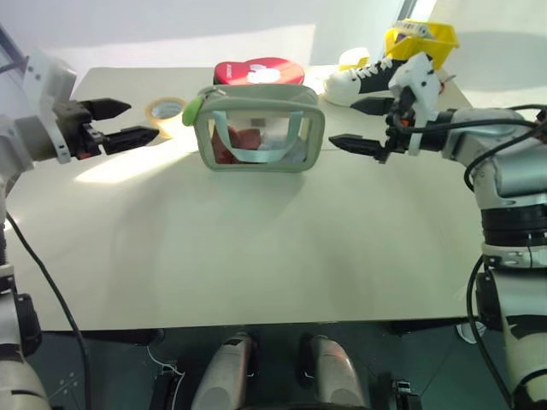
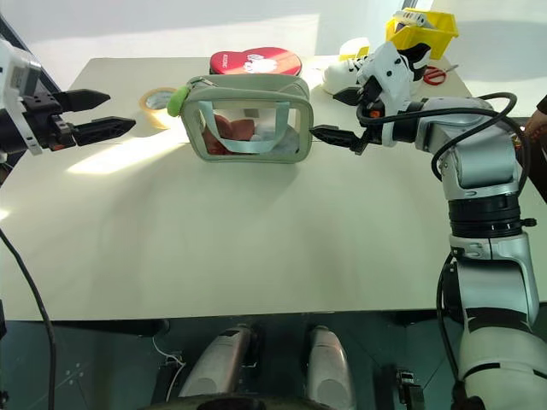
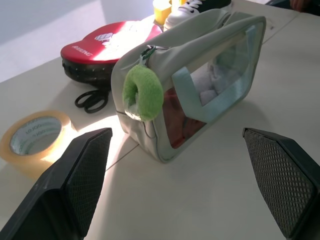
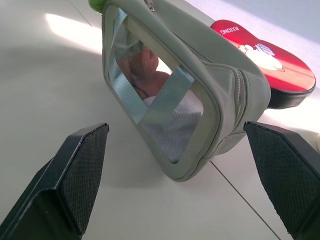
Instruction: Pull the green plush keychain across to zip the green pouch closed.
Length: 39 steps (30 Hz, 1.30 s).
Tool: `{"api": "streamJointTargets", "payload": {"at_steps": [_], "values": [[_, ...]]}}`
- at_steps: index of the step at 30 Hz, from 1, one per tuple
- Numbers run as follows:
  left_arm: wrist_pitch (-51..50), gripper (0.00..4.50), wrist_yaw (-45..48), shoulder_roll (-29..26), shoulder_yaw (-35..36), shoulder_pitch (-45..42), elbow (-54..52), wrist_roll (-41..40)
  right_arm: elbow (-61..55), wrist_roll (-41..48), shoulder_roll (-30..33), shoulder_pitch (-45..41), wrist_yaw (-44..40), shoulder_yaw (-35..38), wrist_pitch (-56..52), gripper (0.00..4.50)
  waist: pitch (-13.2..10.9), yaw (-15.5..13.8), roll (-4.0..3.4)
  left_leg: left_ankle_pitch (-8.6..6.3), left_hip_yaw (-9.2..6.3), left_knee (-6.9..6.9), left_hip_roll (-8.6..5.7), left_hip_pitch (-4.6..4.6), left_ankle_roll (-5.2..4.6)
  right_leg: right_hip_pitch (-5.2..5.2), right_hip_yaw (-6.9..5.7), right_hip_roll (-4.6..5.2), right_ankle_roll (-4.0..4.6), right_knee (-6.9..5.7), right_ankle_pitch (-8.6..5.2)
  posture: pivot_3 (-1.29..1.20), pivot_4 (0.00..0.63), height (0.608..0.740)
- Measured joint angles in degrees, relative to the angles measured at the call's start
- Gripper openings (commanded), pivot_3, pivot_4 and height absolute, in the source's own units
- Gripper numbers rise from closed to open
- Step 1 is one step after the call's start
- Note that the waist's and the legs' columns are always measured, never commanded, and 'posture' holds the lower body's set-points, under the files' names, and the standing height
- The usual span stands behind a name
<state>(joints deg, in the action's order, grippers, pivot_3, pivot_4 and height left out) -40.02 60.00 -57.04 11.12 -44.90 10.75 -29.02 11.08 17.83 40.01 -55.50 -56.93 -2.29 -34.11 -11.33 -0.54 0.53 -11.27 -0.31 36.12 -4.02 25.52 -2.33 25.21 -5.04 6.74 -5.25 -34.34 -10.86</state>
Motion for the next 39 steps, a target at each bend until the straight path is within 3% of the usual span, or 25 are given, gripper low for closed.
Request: {"api": "streamJointTargets", "payload": {"at_steps": [8, 15, 18, 24, 25, 33, 39], "values": [[-4.76, 4.45, 0.33, 2.28, -1.38, 0.47, -13.29, -4.72, 18.91, -8.31, -12.19, -15.45, 1.89, -6.61, 12.61, 4.50, 0.00, 1.48, 0.00, 0.09, 0.02, -0.02, -0.01, -0.08, 0.10, 0.04, 0.06, -0.09, 0.00, -0.21, 0.01, 0.00, 0.150, 0.740], [-4.59, 4.45, -3.41, 3.82, -1.18, 0.44, -14.02, -5.18, 44.04, -16.66, -21.47, -24.49, 2.27, -10.93, 29.14, 4.50, 0.00, 1.55, 0.00, 0.23, -0.02, -0.02, -0.05, -0.19, 0.28, 0.18, 0.12, -0.17, 0.03, -0.79, -0.01, 0.00, 0.150, 0.740], [-4.70, 4.50, -4.60, 3.81, -0.87, 1.51, -15.17, -5.31, 52.29, -20.33, -24.05, -25.80, 4.08, -12.13, 33.92, 3.66, 0.00, 1.68, 0.00, 0.25, -0.03, -0.01, -0.06, -0.20, 0.32, 0.19, 0.20, -0.20, 0.04, -0.79, 0.00, 0.00, 0.150, 0.740], [-5.71, 4.50, -6.24, 3.63, 0.96, 3.45, -17.56, -6.00, 57.68, -23.64, -25.17, -27.77, 4.18, -12.14, 38.78, 0.44, 0.00, 1.83, 0.00, 0.39, -0.03, -0.07, -0.04, -0.23, 0.58, 0.23, 0.27, -0.25, 0.05, -0.84, -0.01, 0.00, 0.150, 0.740], [-5.75, 4.50, -6.46, 3.63, 1.13, 3.75, -17.64, -6.09, 57.92, -24.17, -25.15, -27.90, 4.10, -12.14, 39.35, 0.12, 0.00, 1.86, 0.00, 0.39, -0.03, -0.09, -0.03, -0.23, 0.58, 0.23, 0.27, -0.26, 0.05, -0.84, -0.01, 0.00, 0.150, 0.740], [-6.48, 4.50, -7.21, 1.48, 2.40, 3.97, -17.60, -6.81, 56.47, -26.52, -23.40, -27.75, 0.60, -12.11, 43.54, 0.12, -0.02, 1.81, -0.02, 0.40, -0.04, -0.10, -0.03, -0.20, 0.61, 0.29, 0.27, -0.27, 0.05, -0.85, -0.01, 0.00, 0.150, 0.740], [-6.55, 4.50, -6.12, -1.63, 5.66, 5.97, -17.00, -7.21, 39.22, -24.26, -18.17, -20.25, -9.23, -11.71, 40.47, 0.12, -0.01, 1.72, -0.01, 0.36, -0.03, -0.13, -0.03, -0.26, 0.54, 0.22, 0.27, -0.27, 0.05, -0.85, -0.02, 0.00, 0.150, 0.740]]}}
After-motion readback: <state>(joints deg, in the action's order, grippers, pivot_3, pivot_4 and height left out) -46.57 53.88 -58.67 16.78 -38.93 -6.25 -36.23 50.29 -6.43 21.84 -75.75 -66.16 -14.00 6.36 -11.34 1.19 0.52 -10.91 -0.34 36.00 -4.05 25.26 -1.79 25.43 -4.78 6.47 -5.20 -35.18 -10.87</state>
